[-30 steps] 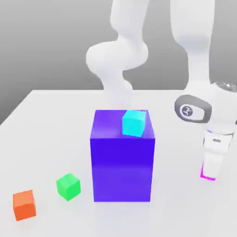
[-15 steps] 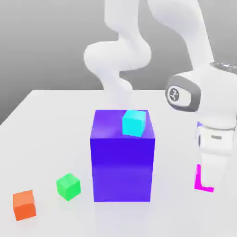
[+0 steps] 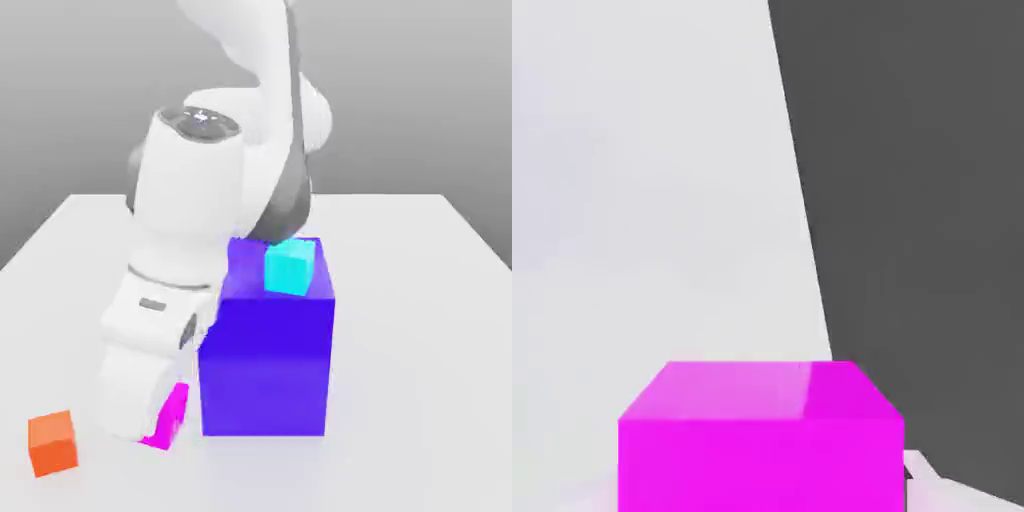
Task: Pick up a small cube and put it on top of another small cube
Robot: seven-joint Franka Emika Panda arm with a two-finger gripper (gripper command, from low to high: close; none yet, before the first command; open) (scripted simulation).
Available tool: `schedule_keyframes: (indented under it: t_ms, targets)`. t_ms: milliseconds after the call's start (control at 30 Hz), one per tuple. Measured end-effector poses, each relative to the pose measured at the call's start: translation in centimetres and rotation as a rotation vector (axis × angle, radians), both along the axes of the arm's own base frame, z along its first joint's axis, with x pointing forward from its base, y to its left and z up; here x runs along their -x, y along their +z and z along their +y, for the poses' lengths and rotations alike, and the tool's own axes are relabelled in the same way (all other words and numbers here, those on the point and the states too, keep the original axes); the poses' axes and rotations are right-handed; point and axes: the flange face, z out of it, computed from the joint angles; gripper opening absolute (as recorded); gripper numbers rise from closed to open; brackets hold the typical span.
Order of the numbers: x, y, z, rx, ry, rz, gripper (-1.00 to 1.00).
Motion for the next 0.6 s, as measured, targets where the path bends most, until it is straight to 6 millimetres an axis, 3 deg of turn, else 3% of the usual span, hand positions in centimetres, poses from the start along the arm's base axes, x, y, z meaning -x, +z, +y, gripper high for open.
schedule_keyframes:
  t_ms: [100, 233, 467, 500, 600]
  targets:
    - [4.3, -0.5, -1.9, -0.055, -0.042, 0.031, -1.0]
    - [9.8, -1.7, -2.2, -0.156, -0.075, 0.064, -1.0]
    - [10.9, -7.4, -2.0, -0.188, -0.077, 0.069, -1.0]
    - [11.0, -8.2, -2.1, -0.187, -0.079, 0.07, 1.0]
    - [11.0, -8.2, -2.1, -0.187, -0.079, 0.07, 1.0]
